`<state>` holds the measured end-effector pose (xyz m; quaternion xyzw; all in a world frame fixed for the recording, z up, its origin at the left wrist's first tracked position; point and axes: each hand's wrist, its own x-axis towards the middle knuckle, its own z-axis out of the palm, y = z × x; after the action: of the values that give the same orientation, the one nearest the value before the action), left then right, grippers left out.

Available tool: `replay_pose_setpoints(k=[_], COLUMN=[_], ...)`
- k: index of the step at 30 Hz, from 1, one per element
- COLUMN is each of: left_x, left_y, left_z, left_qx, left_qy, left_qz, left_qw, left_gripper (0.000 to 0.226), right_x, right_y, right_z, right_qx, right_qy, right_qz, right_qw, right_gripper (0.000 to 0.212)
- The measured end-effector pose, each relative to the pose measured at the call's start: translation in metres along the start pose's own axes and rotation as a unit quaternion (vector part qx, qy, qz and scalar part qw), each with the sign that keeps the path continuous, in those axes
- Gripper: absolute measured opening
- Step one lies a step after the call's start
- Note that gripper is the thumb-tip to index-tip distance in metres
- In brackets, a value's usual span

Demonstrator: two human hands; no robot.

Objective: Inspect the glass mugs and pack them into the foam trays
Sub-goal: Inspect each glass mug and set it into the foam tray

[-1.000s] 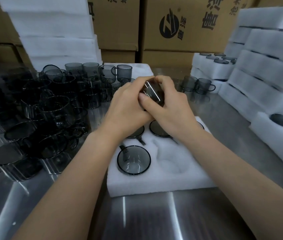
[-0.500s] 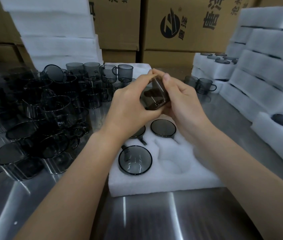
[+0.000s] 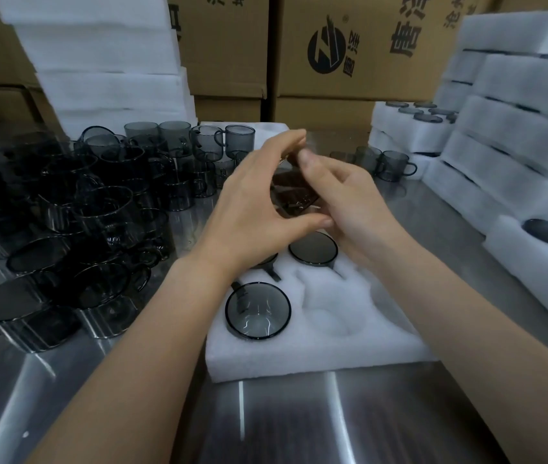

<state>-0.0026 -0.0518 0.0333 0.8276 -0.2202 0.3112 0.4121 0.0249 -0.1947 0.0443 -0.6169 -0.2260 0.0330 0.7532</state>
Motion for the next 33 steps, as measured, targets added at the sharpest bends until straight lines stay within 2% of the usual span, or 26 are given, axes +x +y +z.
replay_pose_setpoints(k=[2, 5, 12, 14, 16, 18, 20, 22, 25, 27, 29, 33], left_x=[0.000, 0.001, -0.002, -0.002, -0.001, 0.000, 0.000, 0.000, 0.000, 0.000, -0.001, -0.001], left_y=[-0.001, -0.002, 0.000, 0.002, 0.002, 0.003, 0.002, 0.001, -0.001, -0.002, -0.002, -0.003], left_z=[0.002, 0.005, 0.004, 0.004, 0.004, 0.003, 0.002, 0.002, 0.003, 0.005, 0.005, 0.005], left_qx=[0.018, 0.031, 0.024, 0.027, 0.019, 0.005, 0.001, 0.015, 0.036, 0.034, 0.028, 0.020], left_qy=[0.015, 0.041, 0.002, -0.001, -0.003, -0.009, -0.009, -0.009, -0.021, -0.022, -0.004, 0.015], left_qz=[-0.004, -0.015, 0.057, 0.083, 0.104, 0.102, 0.086, 0.073, 0.060, 0.036, 0.006, 0.000], left_qw=[1.000, 0.999, 0.998, 0.996, 0.994, 0.995, 0.996, 0.997, 0.997, 0.999, 1.000, 1.000], left_gripper=[0.081, 0.075, 0.072, 0.071, 0.072, 0.077, 0.084, 0.092, 0.099, 0.100, 0.095, 0.081], right_x=[0.000, 0.000, 0.001, 0.004, 0.005, 0.006, 0.006, 0.006, 0.004, 0.003, 0.002, 0.000], right_y=[0.005, 0.006, -0.002, -0.003, -0.004, -0.005, -0.005, -0.005, -0.004, -0.003, -0.002, -0.003], right_z=[0.000, 0.002, 0.000, -0.004, -0.007, -0.008, -0.008, -0.008, -0.006, -0.005, -0.003, -0.001], right_qx=[-0.067, -0.092, -0.015, 0.039, 0.116, 0.196, 0.227, 0.214, 0.144, 0.121, 0.095, 0.063], right_qy=[0.022, 0.042, 0.132, 0.105, 0.027, -0.061, -0.100, -0.098, -0.042, -0.003, 0.015, 0.035], right_qz=[-0.052, -0.072, 0.015, 0.037, 0.076, 0.136, 0.168, 0.156, 0.097, 0.067, 0.036, 0.001], right_qw=[0.996, 0.992, 0.991, 0.993, 0.990, 0.969, 0.954, 0.959, 0.984, 0.990, 0.995, 0.997], right_gripper=[0.020, 0.019, 0.030, 0.030, 0.034, 0.045, 0.051, 0.045, 0.034, 0.038, 0.041, 0.027])
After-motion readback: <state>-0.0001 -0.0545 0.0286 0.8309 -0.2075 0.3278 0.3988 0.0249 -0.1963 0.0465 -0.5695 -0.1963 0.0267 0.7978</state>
